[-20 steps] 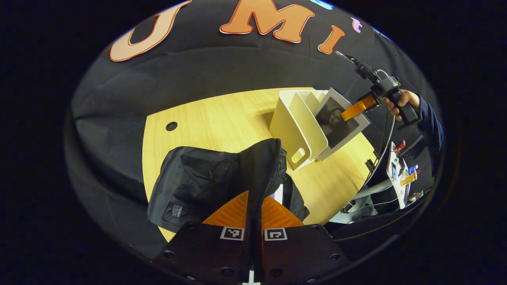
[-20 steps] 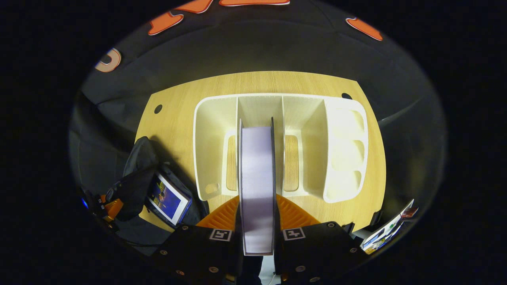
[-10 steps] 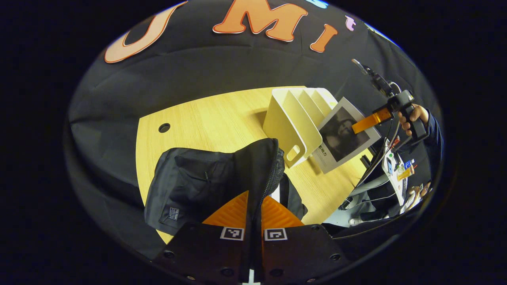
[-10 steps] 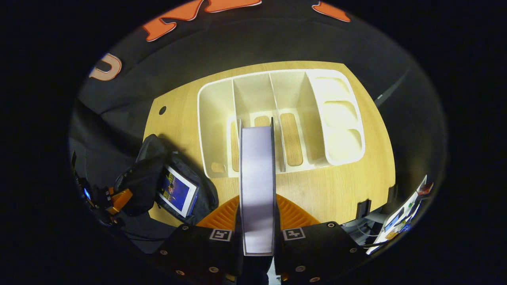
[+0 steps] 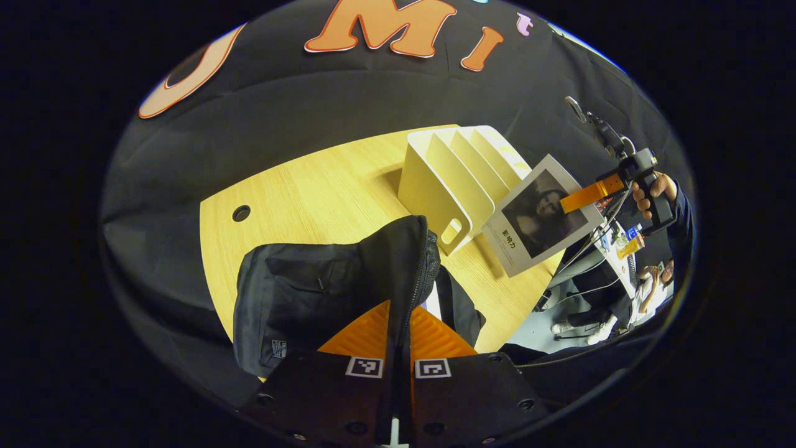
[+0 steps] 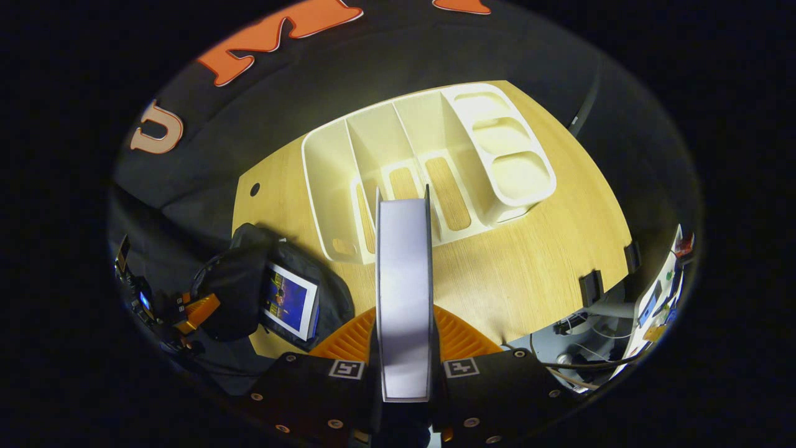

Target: Open the schoolbag, grab two books from the bookshelf and put them into the schoolbag.

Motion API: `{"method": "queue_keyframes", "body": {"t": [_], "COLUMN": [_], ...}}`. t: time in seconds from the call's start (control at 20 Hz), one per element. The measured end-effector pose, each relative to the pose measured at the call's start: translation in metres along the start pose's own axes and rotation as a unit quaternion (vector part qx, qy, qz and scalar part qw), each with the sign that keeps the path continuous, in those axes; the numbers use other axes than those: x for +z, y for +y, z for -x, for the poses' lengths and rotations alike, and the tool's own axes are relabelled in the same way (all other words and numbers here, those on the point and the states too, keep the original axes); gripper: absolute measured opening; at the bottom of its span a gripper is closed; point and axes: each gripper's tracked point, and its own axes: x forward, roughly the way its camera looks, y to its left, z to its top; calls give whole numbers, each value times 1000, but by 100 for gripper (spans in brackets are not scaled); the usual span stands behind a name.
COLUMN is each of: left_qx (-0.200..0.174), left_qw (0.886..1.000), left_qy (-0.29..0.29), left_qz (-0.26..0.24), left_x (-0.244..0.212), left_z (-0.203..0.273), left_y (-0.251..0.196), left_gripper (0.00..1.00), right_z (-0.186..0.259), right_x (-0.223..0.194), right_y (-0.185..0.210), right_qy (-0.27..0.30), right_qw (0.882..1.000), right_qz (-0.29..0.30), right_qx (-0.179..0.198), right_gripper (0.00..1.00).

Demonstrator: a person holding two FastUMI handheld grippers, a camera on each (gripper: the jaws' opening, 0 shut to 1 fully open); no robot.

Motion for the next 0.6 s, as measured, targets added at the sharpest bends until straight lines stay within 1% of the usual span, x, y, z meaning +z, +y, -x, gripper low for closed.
{"method": "queue_keyframes", "body": {"t": [0.1,0.2,0.4,0.5,0.6], "left_qx": [-3,-3,-5,-1,0], "left_qw": [1000,1000,1000,1000,1000], "left_qy": [1,1,5,6,5], "left_qz": [-5,-8,-10,-16,-18], "left_x": [2,1,2,4,7], "left_z": [-1,0,-1,-2,-2], "left_y": [0,-1,-1,-1,-3], "left_gripper": [5,5,5,5,5], "right_z": [4,5,12,16,16], "right_x": [-10,-21,-45,-50,-48], "right_y": [-1,3,16,22,29], "right_qy": [-1,-6,-15,-19,-27], "right_qw": [1000,999,995,992,985], "right_qz": [-11,-21,-56,-66,-84], "right_qx": [11,31,86,110,145], "right_gripper": [32,32,31,32,31]}}
